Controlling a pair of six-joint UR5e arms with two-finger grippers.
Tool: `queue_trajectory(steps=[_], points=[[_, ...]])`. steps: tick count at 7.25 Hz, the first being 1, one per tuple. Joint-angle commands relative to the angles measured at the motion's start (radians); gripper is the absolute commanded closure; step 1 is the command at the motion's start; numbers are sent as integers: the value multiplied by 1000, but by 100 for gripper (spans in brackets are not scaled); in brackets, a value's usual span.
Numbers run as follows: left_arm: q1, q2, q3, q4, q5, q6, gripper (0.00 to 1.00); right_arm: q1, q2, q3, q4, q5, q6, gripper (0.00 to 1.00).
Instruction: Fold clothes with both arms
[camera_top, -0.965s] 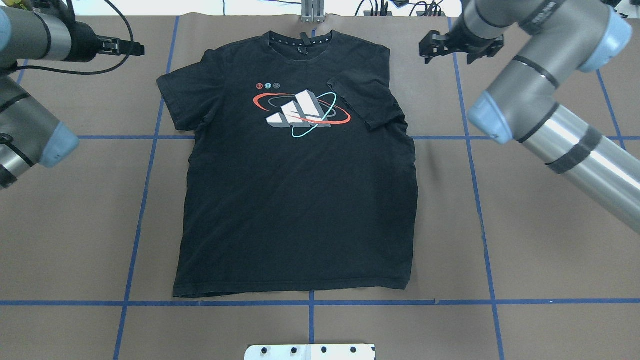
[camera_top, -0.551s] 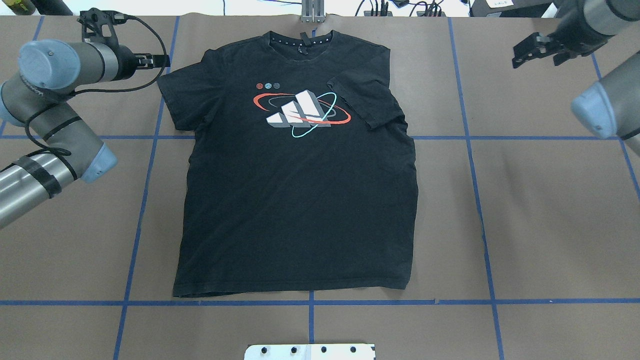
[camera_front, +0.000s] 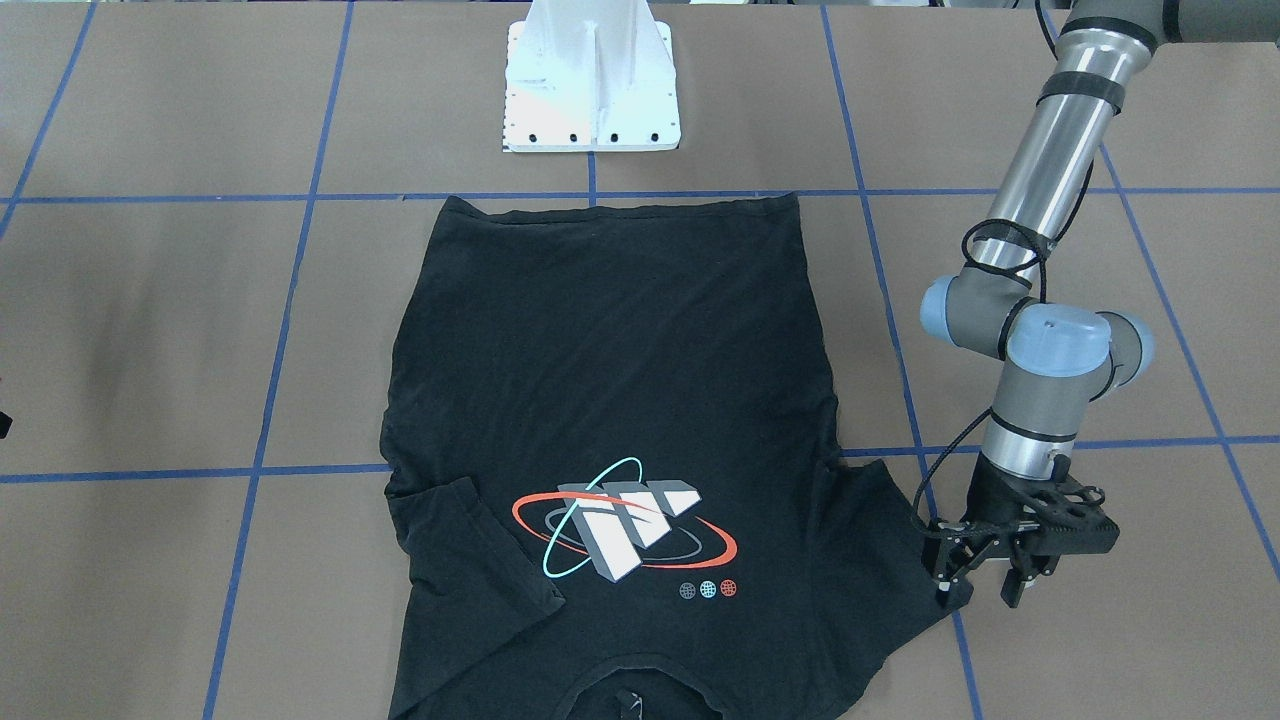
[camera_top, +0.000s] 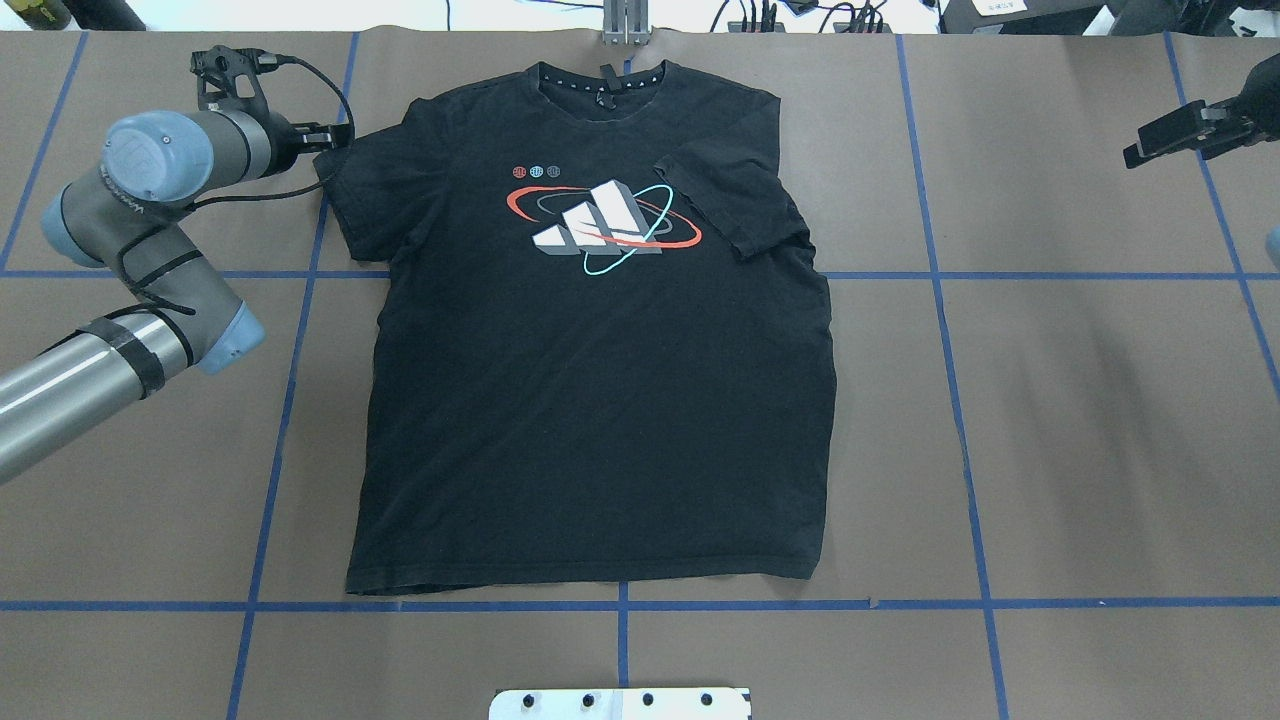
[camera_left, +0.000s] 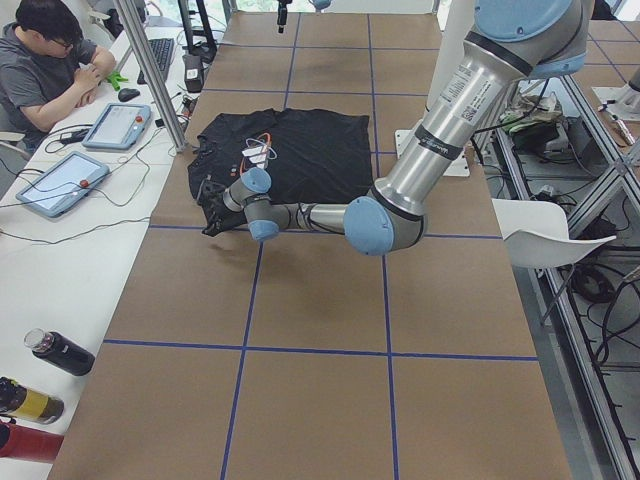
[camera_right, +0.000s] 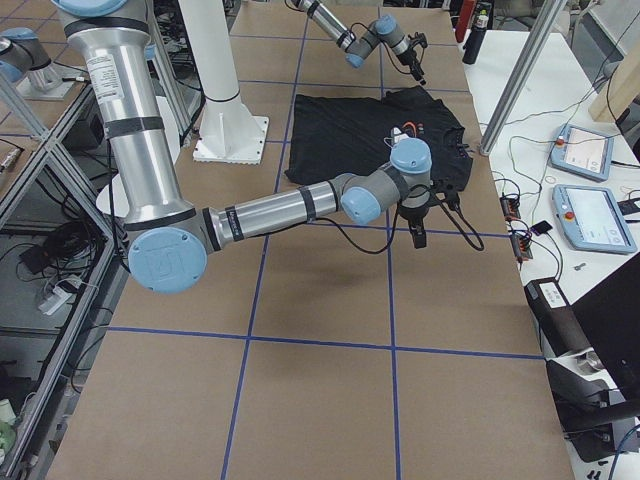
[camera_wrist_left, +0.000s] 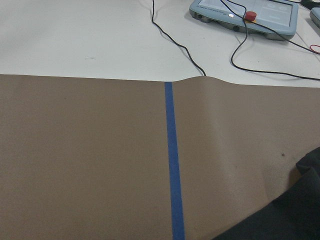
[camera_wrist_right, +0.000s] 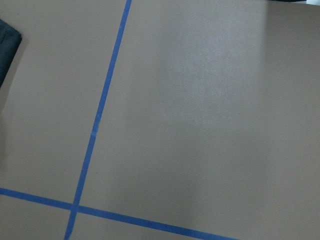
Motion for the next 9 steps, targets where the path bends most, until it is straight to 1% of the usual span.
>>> queue_trajectory(steps=[1, 3, 5, 6, 8, 9], points=[[8, -21, 37, -3, 2, -5, 31, 0, 3, -6, 4, -2, -2, 0], [4, -19, 28, -5, -9, 71, 31, 0, 8, -9, 4, -5, 0, 0], [2, -4, 15, -5, -10, 90, 32, -1, 8, -12, 4, -5, 1, 0], [2, 22, -12, -5, -10, 99, 33, -1, 8, -12, 4, -6, 1, 0], [2, 23, -12, -5, -15, 99, 41, -1, 8, -15, 4, -6, 3, 0], [5, 25, -12, -5, -15, 98, 43, -1, 8, -17, 4, -6, 3, 0]])
